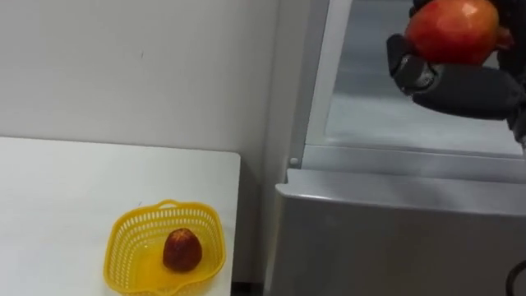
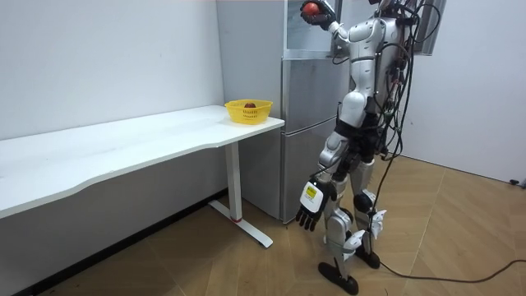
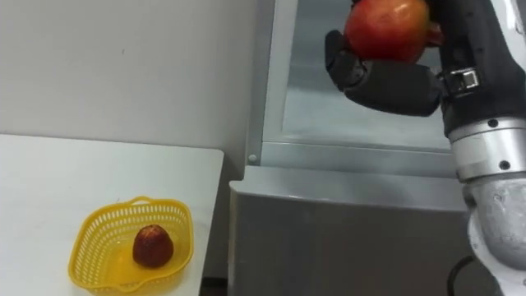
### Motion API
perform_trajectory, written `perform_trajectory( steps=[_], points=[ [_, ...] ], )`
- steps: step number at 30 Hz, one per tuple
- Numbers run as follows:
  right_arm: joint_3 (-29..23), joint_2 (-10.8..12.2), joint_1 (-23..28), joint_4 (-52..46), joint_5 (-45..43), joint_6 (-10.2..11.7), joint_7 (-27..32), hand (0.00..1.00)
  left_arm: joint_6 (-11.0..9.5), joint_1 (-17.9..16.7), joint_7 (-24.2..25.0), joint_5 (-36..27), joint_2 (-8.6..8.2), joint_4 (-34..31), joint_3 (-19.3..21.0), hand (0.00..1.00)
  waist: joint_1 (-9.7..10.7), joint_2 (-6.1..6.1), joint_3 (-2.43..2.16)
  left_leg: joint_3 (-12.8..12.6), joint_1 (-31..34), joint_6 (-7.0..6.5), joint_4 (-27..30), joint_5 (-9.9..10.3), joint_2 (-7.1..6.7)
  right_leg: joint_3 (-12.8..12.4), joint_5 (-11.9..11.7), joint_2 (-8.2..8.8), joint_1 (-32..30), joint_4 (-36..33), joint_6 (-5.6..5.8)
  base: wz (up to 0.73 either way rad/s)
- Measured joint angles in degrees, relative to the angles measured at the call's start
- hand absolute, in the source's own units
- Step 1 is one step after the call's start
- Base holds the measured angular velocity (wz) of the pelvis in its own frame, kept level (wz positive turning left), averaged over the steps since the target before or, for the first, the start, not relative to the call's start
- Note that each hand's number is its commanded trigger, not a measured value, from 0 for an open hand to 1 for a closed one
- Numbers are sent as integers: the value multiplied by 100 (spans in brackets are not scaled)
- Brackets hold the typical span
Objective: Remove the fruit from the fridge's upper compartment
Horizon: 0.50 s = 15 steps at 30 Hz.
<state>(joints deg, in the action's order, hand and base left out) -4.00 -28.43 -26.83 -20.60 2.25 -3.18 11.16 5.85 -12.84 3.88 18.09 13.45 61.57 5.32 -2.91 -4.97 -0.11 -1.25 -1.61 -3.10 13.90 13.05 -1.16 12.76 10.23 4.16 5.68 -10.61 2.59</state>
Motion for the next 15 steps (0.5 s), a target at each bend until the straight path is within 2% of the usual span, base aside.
perform_trajectory(
  steps=[3, 7, 10, 13, 15],
  points=[
    [3, 44, -3, -367, -72, 156, 79, 100, -25, 65, 4, 9, -14, 54, -109, 0, -25, 38, -16, -1, 11, 0, -17, 0, 0, -14, 0, -1, -19, -1, 0, 0],
    [72, 121, -3, -852, -426, 348, 152, 100, -116, 95, 16, 2, -16, 86, -155, 0, -30, 46, -12, -18, 20, 0, -33, 0, 12, -18, 0, -11, -39, -1, 0, 0],
    [302, 128, -3, -1037, -940, 561, 136, 100, -128, 145, 29, 8, -22, 162, -236, 0, -52, 39, -15, -13, 19, 0, -38, 0, 14, -15, 0, -14, -41, 1, 1, 0],
    [544, 170, -3, -1038, -1067, 559, -25, 100, -132, 220, 36, 6, -38, 166, -302, 0, -64, 17, -16, -21, 11, 1, -40, -1, 16, -11, 0, -15, -38, 2, 1, 0],
    [773, 182, 1, -1095, -1231, 560, -245, 100, -213, 352, 91, 7, -45, 288, -341, 0, -107, -13, -5, -25, 1, 2, -35, -2, 19, -1, 0, -15, -27, 5, 1, 0]
  ],
)
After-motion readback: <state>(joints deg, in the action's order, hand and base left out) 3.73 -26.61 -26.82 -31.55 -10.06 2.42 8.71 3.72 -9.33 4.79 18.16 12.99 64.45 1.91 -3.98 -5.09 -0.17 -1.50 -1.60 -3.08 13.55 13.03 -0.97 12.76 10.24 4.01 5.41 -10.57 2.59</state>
